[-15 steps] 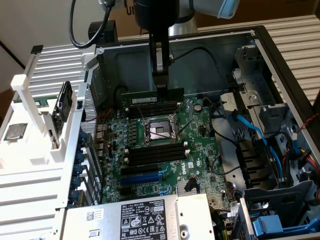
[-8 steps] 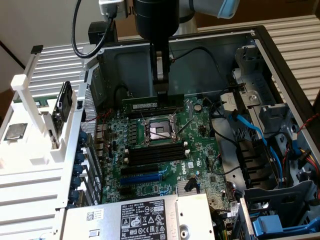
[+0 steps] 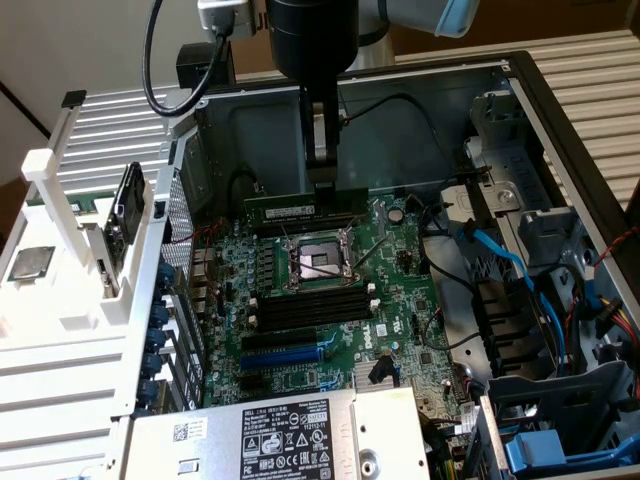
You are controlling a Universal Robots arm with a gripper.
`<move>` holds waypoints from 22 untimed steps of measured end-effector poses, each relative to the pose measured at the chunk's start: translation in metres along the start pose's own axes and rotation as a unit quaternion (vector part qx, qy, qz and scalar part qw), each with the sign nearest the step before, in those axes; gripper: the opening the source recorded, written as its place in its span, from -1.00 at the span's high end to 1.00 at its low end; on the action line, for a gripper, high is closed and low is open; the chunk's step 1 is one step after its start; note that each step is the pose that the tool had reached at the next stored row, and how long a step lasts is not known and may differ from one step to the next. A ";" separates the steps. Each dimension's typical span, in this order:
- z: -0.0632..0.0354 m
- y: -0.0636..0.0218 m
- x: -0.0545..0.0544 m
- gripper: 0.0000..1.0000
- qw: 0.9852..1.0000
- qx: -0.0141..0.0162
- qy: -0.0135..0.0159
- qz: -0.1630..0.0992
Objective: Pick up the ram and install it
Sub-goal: 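Insert the ram into the slot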
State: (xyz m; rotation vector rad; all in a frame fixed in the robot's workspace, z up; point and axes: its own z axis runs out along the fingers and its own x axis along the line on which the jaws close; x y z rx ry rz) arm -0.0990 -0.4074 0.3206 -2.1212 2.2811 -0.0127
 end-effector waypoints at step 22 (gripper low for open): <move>0.0272 0.0005 0.016 0.76 1.000 -0.003 0.000 -0.016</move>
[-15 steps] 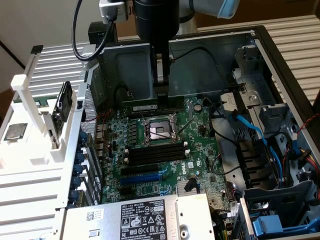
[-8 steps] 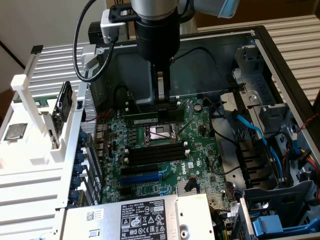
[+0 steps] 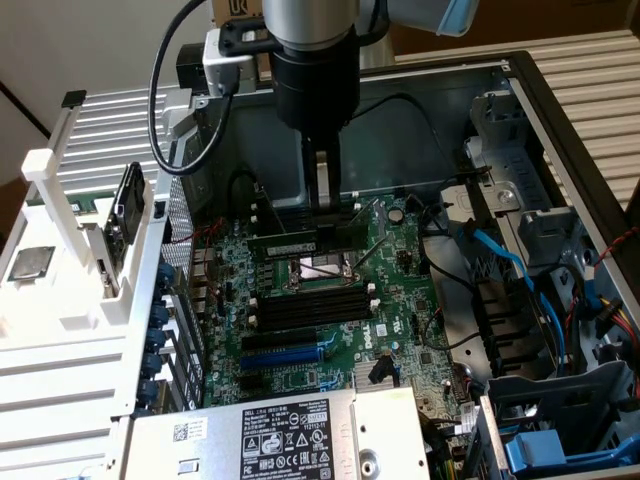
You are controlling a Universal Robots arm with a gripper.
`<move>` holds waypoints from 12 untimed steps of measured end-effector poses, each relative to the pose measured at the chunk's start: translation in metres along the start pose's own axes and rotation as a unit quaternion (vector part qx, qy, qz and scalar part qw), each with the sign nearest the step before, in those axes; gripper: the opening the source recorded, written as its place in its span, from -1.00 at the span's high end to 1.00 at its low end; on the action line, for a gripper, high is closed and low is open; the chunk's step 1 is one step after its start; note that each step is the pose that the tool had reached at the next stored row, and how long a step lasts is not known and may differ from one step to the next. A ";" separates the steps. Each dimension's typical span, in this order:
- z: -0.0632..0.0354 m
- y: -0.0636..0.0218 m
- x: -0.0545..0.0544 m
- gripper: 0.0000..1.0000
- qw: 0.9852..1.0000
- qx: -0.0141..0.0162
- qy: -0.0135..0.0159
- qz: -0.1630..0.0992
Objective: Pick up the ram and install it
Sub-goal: 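Insert the ram into the slot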
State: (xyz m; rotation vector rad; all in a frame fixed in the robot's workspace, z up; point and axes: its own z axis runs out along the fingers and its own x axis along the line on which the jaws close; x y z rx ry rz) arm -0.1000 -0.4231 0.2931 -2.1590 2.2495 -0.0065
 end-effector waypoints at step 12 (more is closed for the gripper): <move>0.0260 0.0004 0.002 0.76 1.000 -0.001 0.000 -0.001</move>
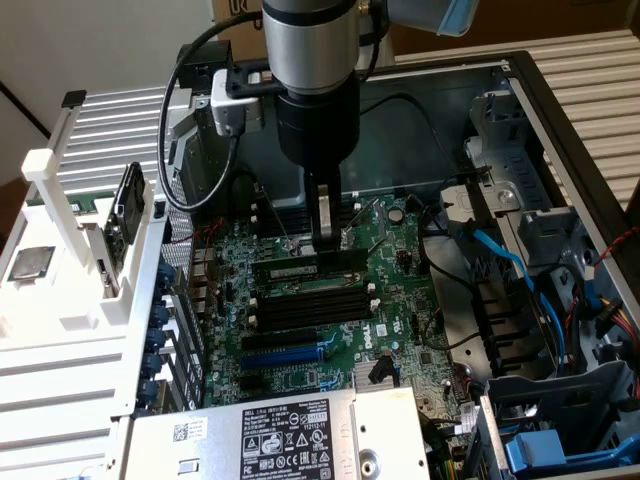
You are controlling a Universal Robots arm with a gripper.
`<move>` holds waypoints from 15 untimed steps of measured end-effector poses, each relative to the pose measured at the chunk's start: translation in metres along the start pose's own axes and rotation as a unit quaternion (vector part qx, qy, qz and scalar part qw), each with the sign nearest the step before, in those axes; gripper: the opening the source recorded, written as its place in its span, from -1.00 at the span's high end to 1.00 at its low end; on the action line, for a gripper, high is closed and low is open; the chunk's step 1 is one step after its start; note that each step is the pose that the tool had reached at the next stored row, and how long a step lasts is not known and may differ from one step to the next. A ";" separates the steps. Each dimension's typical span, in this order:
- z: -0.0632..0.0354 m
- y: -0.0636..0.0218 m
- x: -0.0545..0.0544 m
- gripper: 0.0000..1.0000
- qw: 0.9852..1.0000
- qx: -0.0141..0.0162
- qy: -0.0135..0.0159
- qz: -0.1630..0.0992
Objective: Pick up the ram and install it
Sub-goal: 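Insert the ram into the slot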
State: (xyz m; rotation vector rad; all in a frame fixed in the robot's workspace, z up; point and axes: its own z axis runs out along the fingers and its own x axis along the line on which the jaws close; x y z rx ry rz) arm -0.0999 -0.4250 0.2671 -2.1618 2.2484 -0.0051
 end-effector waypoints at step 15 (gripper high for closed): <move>0.0023 -0.0048 0.005 0.76 1.000 -0.018 0.000 -0.006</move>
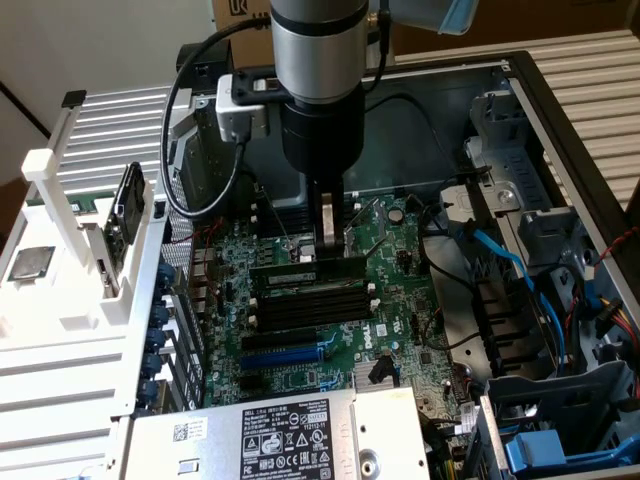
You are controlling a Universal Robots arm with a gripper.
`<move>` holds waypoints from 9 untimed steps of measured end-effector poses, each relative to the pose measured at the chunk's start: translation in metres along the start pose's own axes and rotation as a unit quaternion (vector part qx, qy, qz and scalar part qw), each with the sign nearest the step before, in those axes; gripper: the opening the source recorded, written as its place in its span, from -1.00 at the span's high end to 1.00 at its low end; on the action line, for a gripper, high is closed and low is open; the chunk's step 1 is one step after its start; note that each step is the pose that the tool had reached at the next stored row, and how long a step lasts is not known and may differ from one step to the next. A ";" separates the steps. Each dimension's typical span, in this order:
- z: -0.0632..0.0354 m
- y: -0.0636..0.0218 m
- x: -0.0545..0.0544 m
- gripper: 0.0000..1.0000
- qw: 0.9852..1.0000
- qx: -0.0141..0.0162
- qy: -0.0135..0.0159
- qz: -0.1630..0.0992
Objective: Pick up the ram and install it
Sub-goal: 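Insert the ram into the slot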
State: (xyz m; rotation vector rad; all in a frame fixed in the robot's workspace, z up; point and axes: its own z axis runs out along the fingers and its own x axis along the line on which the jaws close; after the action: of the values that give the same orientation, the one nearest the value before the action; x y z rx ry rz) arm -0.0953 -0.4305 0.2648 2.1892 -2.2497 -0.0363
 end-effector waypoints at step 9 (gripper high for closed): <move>0.0083 -0.0002 0.000 0.76 1.000 0.003 0.000 0.000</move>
State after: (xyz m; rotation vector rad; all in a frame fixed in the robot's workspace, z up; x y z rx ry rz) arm -0.0953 -0.4305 0.2566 2.1929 -2.2525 -0.0297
